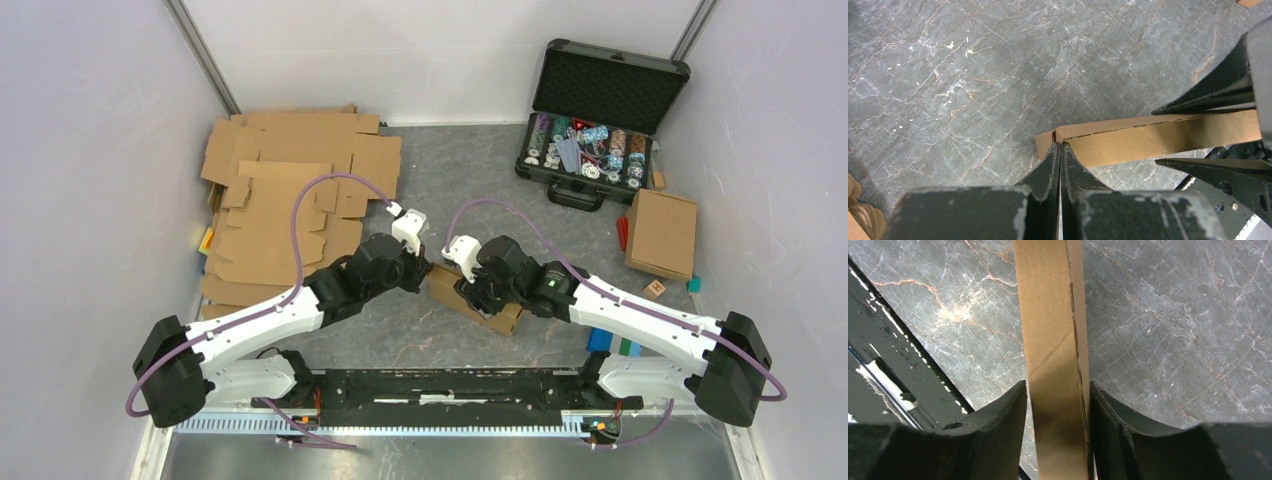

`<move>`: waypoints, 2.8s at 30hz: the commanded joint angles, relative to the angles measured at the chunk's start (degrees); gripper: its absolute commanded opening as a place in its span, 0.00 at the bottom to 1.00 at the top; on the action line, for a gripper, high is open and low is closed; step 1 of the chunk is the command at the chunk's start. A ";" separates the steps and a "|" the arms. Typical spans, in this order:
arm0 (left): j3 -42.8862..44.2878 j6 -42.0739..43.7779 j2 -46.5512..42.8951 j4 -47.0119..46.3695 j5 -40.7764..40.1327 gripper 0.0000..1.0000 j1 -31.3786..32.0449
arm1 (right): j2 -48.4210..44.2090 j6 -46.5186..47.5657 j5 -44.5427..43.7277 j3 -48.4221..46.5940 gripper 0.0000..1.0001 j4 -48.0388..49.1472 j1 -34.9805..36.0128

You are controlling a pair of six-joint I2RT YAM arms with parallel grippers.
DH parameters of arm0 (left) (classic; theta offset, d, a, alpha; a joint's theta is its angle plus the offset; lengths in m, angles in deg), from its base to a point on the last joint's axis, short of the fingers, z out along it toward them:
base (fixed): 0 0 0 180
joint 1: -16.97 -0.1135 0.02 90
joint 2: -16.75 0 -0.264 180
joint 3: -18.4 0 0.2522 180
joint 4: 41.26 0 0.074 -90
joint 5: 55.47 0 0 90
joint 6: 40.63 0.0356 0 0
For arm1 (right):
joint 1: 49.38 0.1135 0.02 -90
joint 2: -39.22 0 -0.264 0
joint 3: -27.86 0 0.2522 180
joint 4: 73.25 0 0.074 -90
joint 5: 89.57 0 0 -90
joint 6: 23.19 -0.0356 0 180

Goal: Fold the paper box

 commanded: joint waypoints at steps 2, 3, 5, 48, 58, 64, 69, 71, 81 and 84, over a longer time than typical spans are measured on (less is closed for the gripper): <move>-4.23 -0.24 0.81 -0.37 -1.59 0.02 1.03 | -1.24 -1.68 -2.54 -0.23 0.59 2.22 -0.18; -4.71 -0.15 0.83 -1.04 -1.72 0.02 1.16 | -1.29 -1.70 -2.64 -0.47 0.60 2.31 -0.18; -5.45 -0.05 0.92 -1.96 -1.82 0.02 1.28 | -1.24 -1.63 -2.92 -0.96 0.61 2.40 -0.23; -6.88 -0.42 -0.05 -3.54 -4.29 0.02 4.68 | -9.46 -5.36 -2.42 6.05 0.13 11.06 -0.23; -5.95 -0.55 1.18 -3.60 -4.05 0.02 5.42 | -11.93 -6.24 -5.88 7.01 0.23 10.92 -0.20; -4.65 0.44 2.43 -2.98 -4.01 0.02 5.78 | -12.15 -3.89 -8.34 -1.25 0.30 6.17 -0.26; -3.73 0.63 3.28 -2.90 -3.92 0.02 5.92 | -12.74 -2.47 -0.47 -1.00 0.52 7.67 -0.24; -3.47 0.63 3.69 -2.95 -3.85 0.02 5.99 | -11.34 -1.69 1.41 -0.33 0.55 6.92 -0.26; -3.14 -0.07 5.30 -3.45 -3.85 0.02 6.41 | -11.29 -0.03 0.78 4.90 0.63 6.49 0.78; -2.82 -0.15 5.67 -3.44 -3.94 0.02 6.52 | -12.52 1.91 -3.82 5.53 0.67 6.34 2.81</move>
